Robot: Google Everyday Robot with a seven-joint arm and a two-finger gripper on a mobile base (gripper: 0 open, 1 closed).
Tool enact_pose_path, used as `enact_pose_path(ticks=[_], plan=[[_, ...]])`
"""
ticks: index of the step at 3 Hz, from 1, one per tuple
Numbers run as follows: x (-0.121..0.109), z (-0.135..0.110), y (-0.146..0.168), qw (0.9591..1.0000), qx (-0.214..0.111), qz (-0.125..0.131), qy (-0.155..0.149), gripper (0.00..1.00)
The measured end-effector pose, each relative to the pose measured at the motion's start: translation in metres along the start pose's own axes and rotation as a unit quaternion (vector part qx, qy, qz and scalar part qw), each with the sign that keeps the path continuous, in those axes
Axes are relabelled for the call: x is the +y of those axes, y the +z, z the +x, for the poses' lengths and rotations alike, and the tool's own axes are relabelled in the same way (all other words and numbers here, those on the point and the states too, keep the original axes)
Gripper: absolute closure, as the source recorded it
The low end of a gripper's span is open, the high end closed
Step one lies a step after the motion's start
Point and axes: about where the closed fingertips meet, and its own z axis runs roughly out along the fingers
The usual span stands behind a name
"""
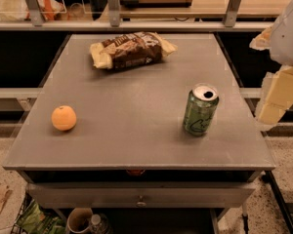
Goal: Move green can near brown chip bag
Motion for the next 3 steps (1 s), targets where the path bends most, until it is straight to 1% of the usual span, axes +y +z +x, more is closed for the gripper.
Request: enact_pose_path(ticks=[1, 2, 3], plan=[[0.0, 0.0, 0.0, 1.0, 0.0, 0.0, 0.0, 0.0], [0.0, 0.0, -0.002, 0.9997, -0.018, -0.002, 0.013, 0.0], [-0.005, 0.021, 0.017, 0.9965, -0.069, -0.008, 0.046, 0.0]])
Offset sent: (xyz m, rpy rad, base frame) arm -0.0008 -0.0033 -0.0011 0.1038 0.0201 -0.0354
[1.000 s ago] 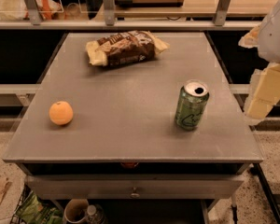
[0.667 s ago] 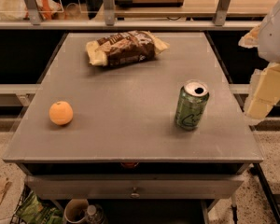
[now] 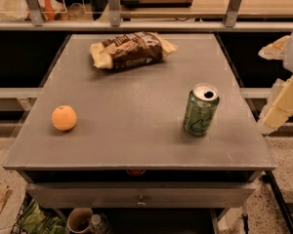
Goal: Move green can near brown chip bag
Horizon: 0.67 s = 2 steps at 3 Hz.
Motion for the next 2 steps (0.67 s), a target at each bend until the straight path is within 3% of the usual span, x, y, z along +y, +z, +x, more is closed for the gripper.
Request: enact_pose_path(ticks=[1, 2], plan=[[-0.003, 0.024, 0.027, 0.9945, -0.097, 0.0, 0.039, 0.0], [0.002, 0.018, 0.049, 0.9782, -0.196, -0.008, 0.068, 0.0]])
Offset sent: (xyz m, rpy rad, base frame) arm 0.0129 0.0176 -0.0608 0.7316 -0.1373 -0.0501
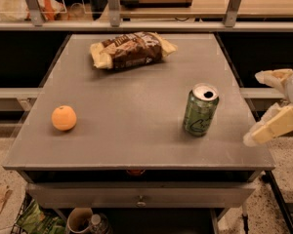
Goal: Move green can near brown chip bag
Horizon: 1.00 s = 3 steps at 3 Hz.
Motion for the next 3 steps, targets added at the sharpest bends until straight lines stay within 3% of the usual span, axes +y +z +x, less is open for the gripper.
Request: enact_pose_path(ticks=[1, 3], plan=[[0.008, -0.012, 0.016, 0.9959, -0.084, -0.011, 0.034, 0.0], [0.009, -0.022, 0.027, 0.9951, -0.094, -0.02, 0.022, 0.0]])
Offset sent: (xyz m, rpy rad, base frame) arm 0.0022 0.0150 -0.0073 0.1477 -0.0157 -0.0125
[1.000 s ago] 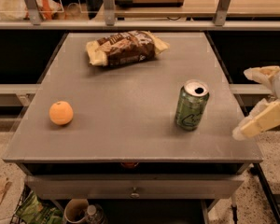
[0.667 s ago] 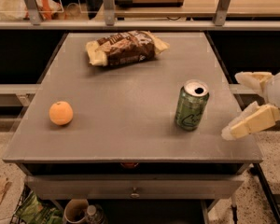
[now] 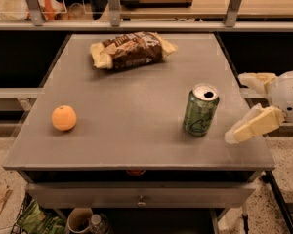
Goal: Move green can near brown chip bag
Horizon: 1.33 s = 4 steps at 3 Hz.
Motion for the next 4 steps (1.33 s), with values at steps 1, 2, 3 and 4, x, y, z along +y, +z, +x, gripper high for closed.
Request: enact_pose_path(ticks=[1, 2, 3, 4], plan=[[0.004, -0.01, 0.021, 0.9996, -0.023, -0.015, -0.008, 0.0], [0.01, -0.019, 0.037, 0.9986, -0.036, -0.037, -0.006, 0.0], [0.018, -0.024, 0.048, 0.9977, -0.036, -0.057, 0.001, 0.0], [0.021, -0.025, 0.058, 0.997, -0.044, -0.064, -0.003, 0.17]])
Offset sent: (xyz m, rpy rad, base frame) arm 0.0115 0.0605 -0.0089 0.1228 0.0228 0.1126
